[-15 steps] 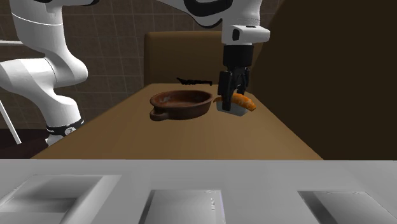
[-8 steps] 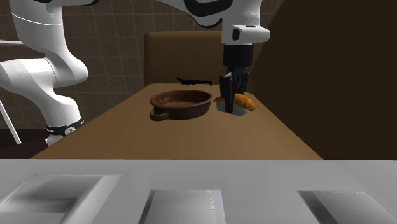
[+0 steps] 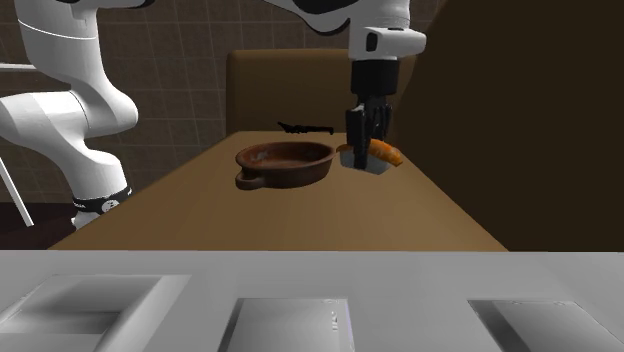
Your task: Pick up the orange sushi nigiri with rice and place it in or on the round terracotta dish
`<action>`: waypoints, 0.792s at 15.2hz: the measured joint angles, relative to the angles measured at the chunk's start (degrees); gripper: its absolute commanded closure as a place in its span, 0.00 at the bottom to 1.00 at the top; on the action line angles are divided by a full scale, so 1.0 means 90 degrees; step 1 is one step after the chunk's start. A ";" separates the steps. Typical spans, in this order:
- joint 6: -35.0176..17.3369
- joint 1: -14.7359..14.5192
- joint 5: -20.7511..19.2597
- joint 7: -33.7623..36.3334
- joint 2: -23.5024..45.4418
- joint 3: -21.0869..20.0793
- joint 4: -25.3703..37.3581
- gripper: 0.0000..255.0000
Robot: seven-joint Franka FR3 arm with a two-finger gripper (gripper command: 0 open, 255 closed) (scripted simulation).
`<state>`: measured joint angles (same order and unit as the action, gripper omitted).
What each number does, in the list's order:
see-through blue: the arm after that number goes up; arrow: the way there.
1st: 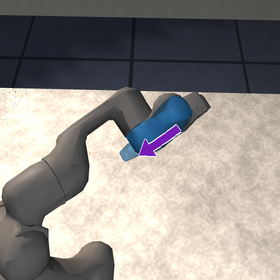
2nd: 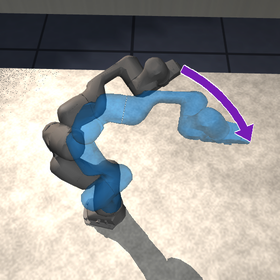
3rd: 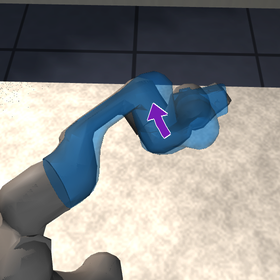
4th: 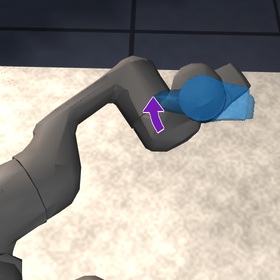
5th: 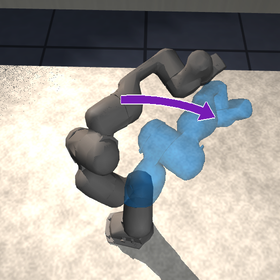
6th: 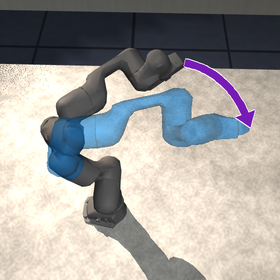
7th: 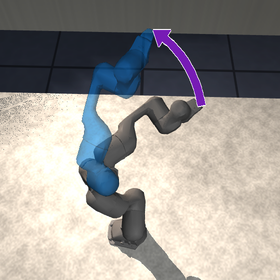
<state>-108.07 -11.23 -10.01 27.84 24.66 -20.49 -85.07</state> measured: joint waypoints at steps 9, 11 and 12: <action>0.0582 -0.0027 0.0024 -0.0200 -0.0177 -0.0068 0.0385 0.00; 0.0784 0.0000 0.0063 -0.0461 -0.0518 -0.0156 0.0217 0.00; 0.0960 -0.0007 0.0060 -0.0601 -0.0616 -0.0194 0.0280 0.00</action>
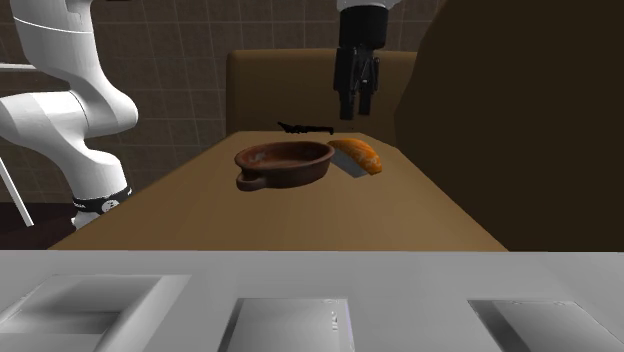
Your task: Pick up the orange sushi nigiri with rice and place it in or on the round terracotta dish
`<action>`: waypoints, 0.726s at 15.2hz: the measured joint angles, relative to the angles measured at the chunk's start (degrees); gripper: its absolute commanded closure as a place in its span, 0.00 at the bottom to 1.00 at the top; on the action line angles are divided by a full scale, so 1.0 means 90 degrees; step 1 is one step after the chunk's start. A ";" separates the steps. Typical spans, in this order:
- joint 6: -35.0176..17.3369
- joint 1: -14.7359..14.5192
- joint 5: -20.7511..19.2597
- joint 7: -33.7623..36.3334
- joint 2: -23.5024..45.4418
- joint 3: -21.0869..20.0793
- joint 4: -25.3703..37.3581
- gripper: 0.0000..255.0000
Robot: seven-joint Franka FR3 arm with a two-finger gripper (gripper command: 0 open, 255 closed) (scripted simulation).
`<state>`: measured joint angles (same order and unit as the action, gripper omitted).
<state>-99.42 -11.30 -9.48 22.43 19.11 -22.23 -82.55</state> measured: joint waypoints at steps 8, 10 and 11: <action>-0.0428 0.0054 -0.0026 -0.0139 -0.0068 -0.0006 -0.0532 0.00; -0.0470 0.0060 -0.0027 -0.0141 -0.0069 -0.0004 -0.0573 0.00; -0.0477 0.0062 -0.0026 -0.0141 -0.0071 -0.0004 -0.0582 0.00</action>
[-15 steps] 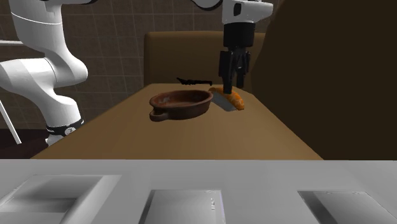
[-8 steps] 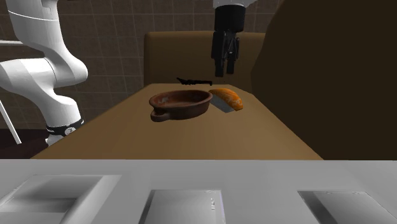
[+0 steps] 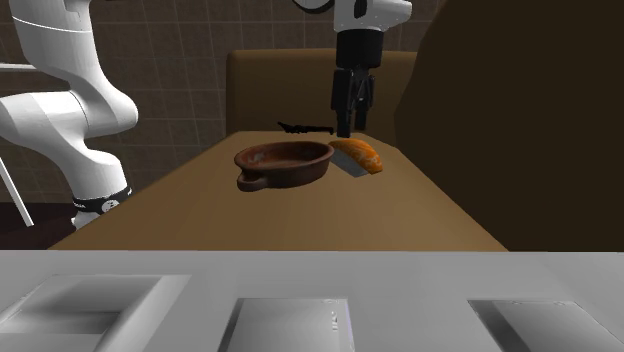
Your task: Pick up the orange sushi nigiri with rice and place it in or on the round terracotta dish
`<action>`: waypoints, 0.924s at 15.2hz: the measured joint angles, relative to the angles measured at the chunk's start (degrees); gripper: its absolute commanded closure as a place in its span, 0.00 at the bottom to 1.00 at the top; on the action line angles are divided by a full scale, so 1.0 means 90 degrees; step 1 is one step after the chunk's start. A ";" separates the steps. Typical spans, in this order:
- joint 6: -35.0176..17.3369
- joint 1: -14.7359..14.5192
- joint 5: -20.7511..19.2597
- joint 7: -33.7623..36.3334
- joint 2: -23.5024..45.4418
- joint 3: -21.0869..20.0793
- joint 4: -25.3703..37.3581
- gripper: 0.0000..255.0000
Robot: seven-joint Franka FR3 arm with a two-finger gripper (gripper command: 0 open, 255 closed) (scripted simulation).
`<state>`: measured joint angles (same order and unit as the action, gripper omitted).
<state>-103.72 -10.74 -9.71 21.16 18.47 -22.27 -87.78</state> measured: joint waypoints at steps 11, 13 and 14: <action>-0.0009 0.0002 0.0001 -0.0001 -0.0003 0.0000 -0.0011 1.00; -0.0009 0.0002 0.0001 -0.0001 -0.0003 0.0000 -0.0011 1.00; -0.0009 0.0002 0.0001 -0.0001 -0.0003 0.0000 -0.0011 1.00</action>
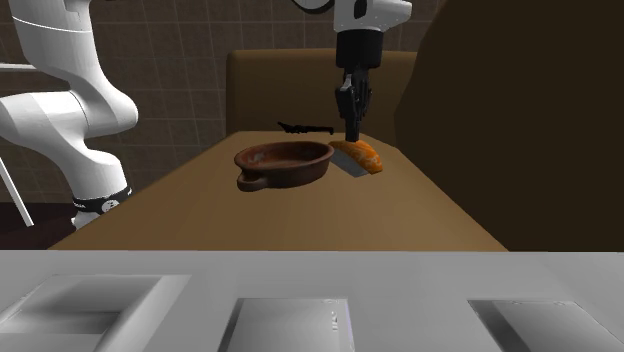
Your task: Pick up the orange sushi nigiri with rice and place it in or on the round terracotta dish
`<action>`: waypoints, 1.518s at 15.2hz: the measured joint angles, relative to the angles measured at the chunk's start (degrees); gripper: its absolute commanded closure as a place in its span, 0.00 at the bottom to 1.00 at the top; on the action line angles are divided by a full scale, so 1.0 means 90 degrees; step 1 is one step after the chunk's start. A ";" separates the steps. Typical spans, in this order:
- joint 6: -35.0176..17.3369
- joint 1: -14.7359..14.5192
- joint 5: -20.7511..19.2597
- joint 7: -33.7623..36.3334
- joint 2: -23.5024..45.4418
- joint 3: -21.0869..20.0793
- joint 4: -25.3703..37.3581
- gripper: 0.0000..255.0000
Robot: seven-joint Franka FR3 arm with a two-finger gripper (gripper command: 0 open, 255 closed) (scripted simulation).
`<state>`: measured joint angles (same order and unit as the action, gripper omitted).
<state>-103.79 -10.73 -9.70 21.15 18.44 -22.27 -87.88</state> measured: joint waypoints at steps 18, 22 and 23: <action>0.0136 0.0173 0.0871 0.0998 0.0906 0.0155 0.0558 0.00; 0.0136 0.0174 0.0871 0.0998 0.0907 0.0155 0.0557 1.00; 0.0136 0.0174 0.0871 0.0998 0.0907 0.0155 0.0557 1.00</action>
<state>-102.57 -9.17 -1.87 30.13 26.60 -20.87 -82.87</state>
